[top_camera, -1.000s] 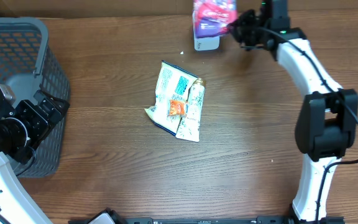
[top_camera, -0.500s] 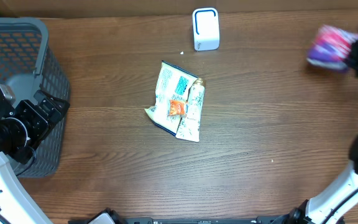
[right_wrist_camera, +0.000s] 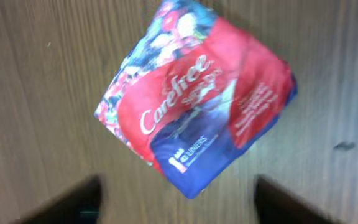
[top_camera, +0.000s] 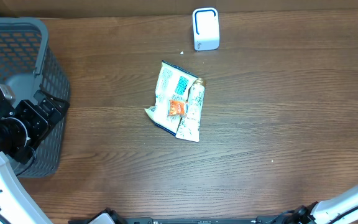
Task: Scan the item barcode
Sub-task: 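Carry the liner pack to the right and drop it off the table edge, then move the right gripper back toward the snack bag and tube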
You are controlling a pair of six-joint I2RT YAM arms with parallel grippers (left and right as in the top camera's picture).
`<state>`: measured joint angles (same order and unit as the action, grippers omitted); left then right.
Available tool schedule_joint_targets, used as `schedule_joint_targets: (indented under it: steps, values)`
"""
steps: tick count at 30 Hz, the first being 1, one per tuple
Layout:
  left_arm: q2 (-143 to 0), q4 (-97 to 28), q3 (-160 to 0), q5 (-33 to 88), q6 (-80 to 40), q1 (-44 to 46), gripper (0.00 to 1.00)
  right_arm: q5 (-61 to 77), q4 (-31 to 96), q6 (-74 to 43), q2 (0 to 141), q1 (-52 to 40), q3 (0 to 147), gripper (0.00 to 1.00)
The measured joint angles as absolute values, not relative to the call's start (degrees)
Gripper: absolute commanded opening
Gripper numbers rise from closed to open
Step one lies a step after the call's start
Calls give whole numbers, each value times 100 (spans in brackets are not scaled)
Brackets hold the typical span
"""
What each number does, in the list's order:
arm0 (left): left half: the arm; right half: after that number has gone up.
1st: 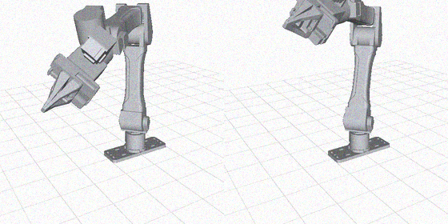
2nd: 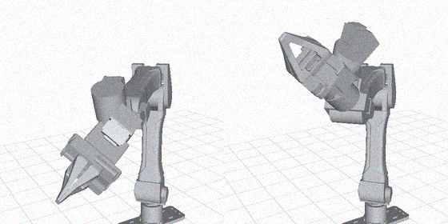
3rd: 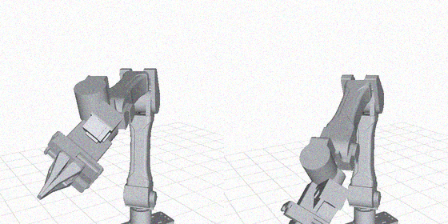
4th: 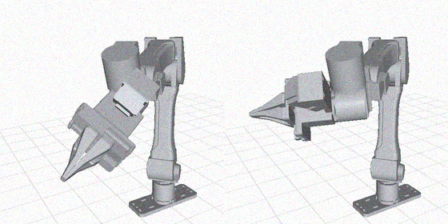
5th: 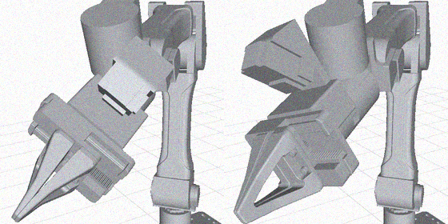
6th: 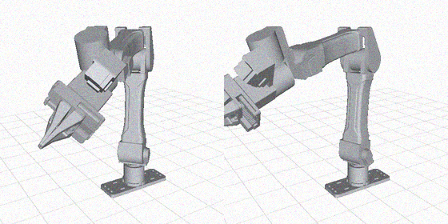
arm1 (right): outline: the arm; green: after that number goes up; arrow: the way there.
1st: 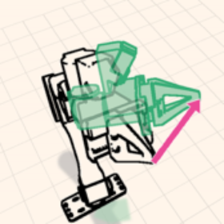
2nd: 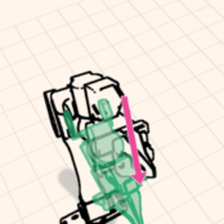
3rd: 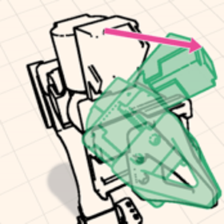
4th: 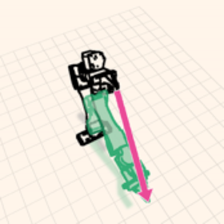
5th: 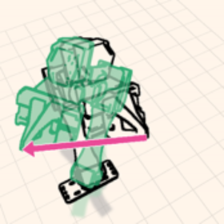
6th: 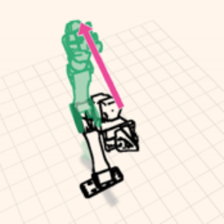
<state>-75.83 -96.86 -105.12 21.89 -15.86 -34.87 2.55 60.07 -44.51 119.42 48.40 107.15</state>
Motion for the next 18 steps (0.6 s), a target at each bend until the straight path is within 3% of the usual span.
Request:
schedule_joint_targets:
  steps: [8,13,18]
  values:
    - [-7583,-9686,-10512,2189,-1586,-3487,100,513,6324,-3894,11942,5022,10715,100]
    - [-7583,-9686,-10512,2189,-1586,-3487,100,2320,6337,-2810,11856,4882,10748,100]
    - [-7583,-9686,-10512,2189,-1586,-3487,100,3616,7054,-1636,11756,4047,10805,100]
